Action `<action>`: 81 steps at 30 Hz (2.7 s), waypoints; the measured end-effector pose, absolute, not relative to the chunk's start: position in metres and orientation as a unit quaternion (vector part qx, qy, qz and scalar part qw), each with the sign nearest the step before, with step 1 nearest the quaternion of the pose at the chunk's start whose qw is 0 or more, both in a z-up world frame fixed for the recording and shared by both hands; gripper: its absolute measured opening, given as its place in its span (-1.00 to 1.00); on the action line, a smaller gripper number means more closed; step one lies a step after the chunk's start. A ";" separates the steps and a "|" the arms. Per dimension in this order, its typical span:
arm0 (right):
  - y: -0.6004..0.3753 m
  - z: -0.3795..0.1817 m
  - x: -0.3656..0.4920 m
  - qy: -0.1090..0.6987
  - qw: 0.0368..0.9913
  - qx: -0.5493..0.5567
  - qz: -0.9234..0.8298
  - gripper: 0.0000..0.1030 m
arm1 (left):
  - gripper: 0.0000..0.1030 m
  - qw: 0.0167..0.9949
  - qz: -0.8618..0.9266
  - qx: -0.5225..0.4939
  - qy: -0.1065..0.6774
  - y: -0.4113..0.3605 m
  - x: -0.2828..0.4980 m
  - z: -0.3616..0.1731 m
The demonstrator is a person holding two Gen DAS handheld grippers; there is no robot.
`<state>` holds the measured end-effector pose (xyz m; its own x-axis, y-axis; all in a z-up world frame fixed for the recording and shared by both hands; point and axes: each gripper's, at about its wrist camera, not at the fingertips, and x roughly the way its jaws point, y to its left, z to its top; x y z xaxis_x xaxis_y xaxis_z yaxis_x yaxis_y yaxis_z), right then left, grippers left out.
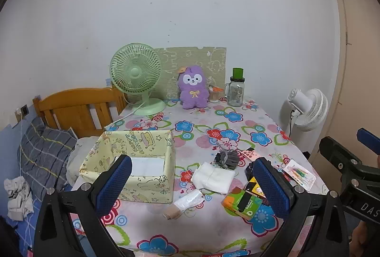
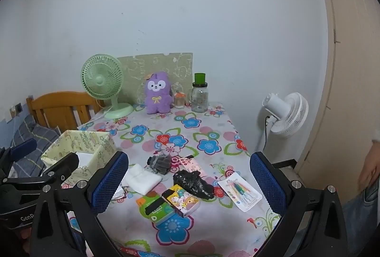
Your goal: Organize soft objects
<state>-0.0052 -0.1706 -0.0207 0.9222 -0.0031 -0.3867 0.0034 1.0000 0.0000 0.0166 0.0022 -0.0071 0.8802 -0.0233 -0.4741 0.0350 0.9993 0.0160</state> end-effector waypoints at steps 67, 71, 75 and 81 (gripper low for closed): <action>-0.180 -0.024 0.009 0.208 0.978 0.007 -0.005 1.00 | 0.99 0.964 -0.031 0.014 0.265 -0.009 0.029 -0.016; -0.182 -0.030 0.013 0.208 0.978 0.001 -0.002 1.00 | 0.99 0.963 -0.035 0.014 0.268 -0.014 0.033 -0.024; -0.184 -0.041 0.019 0.219 0.976 -0.006 -0.002 1.00 | 0.99 0.958 -0.043 0.013 0.283 -0.023 0.040 -0.037; -0.193 -0.062 0.028 0.226 0.974 -0.012 0.008 1.00 | 0.99 0.957 -0.054 0.027 0.285 -0.042 0.049 -0.055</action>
